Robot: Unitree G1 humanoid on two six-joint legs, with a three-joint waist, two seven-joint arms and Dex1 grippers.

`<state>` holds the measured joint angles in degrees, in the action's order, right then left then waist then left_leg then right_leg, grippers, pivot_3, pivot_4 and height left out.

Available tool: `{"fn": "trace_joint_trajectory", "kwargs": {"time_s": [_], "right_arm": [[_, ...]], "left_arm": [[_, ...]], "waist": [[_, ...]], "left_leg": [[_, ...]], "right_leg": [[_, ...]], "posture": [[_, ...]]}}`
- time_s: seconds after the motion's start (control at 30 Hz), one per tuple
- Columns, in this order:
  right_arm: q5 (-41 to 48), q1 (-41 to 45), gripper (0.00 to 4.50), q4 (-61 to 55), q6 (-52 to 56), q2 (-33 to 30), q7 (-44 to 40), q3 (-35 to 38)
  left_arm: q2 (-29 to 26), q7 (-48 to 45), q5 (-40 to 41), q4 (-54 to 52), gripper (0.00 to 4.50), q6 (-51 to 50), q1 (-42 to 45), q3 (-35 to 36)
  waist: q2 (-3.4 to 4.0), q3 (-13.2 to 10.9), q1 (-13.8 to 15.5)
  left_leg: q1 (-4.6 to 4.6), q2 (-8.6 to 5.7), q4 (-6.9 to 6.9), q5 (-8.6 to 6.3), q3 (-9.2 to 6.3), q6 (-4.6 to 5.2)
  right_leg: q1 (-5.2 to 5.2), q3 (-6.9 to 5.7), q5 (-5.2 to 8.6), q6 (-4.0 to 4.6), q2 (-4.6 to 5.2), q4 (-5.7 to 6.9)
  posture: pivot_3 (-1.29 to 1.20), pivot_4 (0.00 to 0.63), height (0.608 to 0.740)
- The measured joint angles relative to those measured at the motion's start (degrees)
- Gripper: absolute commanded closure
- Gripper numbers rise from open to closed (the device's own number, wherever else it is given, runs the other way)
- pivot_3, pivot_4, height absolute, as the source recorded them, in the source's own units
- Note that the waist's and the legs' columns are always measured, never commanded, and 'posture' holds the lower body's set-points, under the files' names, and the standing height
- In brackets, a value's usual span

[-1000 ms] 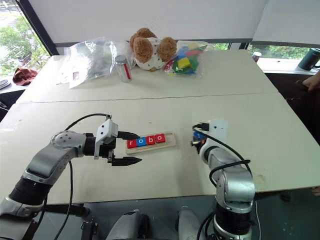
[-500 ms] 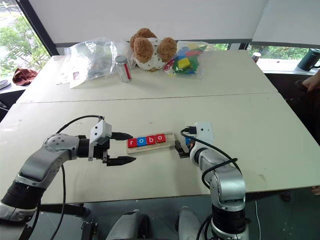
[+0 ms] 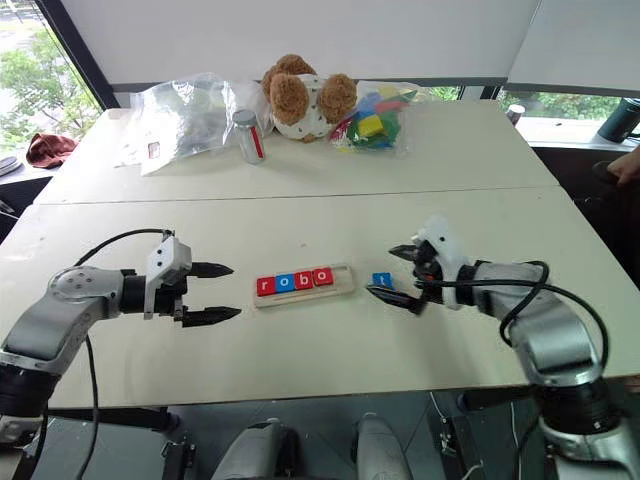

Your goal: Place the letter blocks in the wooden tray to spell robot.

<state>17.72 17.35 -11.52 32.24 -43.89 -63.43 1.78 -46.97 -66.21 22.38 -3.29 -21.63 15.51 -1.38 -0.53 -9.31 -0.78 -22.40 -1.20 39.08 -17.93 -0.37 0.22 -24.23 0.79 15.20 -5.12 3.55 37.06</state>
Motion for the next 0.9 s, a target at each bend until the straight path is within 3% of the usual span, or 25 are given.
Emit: {"fn": "trace_joint_trajectory", "kwargs": {"time_s": [0.1,0.3,0.57,0.67,0.83,0.9], "right_arm": [[-2.95,4.88,0.01,15.53,-15.02,-0.52,-8.86,-4.34],[-9.19,16.15,0.01,39.48,-33.45,2.08,-15.74,-9.83],[-12.05,21.4,0.01,52.23,-42.21,6.35,-18.1,-12.32],[-12.31,22.19,0.86,54.18,-43.54,7.25,-18.29,-12.31],[-12.42,22.8,3.34,55.75,-45.03,7.74,-18.69,-12.2],[-12.6,23.21,3.38,55.89,-45.07,7.84,-18.65,-12.2]], "left_arm": [[-0.46,0.14,0.17,-1.53,0.0,-0.16,-0.88,0.98],[-2.03,-0.08,0.94,-4.35,0.0,-1.44,-3.82,2.71],[-2.5,0.33,1.91,-6.56,0.0,-2.85,-4.72,2.88],[-2.49,0.43,1.91,-6.56,0.0,-2.91,-4.63,2.87],[-2.5,0.42,1.88,-6.45,0.0,-2.98,-4.13,2.87],[-2.5,0.41,1.86,-6.31,0.0,-2.98,-3.75,2.86]], "waist": [[0.0,-0.01,-0.47],[0.03,-0.03,-0.26],[0.03,-0.03,-0.07],[0.04,-0.02,-0.2],[0.04,-0.02,-0.24],[0.04,-0.02,-0.24]], "left_leg": [[0.04,0.03,0.0,0.0,0.07,-0.01],[0.03,0.08,-0.08,0.01,0.06,-0.04],[-0.01,0.04,-0.02,0.02,0.06,-0.07],[0.0,0.04,-0.04,0.02,0.04,-0.09],[0.0,0.04,-0.03,0.03,0.04,-0.1],[0.0,0.04,-0.03,0.03,0.04,-0.11]], "right_leg": [[-0.03,0.11,0.0,0.0,0.0,0.07],[-0.14,0.12,0.0,0.01,0.01,0.1],[-0.13,0.14,-0.01,0.02,0.14,0.08],[-0.14,0.13,-0.01,0.02,0.14,0.09],[-0.13,0.14,-0.02,0.03,0.15,0.1],[-0.13,0.14,-0.02,0.03,0.15,0.1]], "posture": [[0.0,0.15,0.74],[0.0,0.15,0.74],[0.0,0.15,0.74],[0.0,0.15,0.74],[0.0,0.15,0.74],[0.0,0.15,0.74]]}}
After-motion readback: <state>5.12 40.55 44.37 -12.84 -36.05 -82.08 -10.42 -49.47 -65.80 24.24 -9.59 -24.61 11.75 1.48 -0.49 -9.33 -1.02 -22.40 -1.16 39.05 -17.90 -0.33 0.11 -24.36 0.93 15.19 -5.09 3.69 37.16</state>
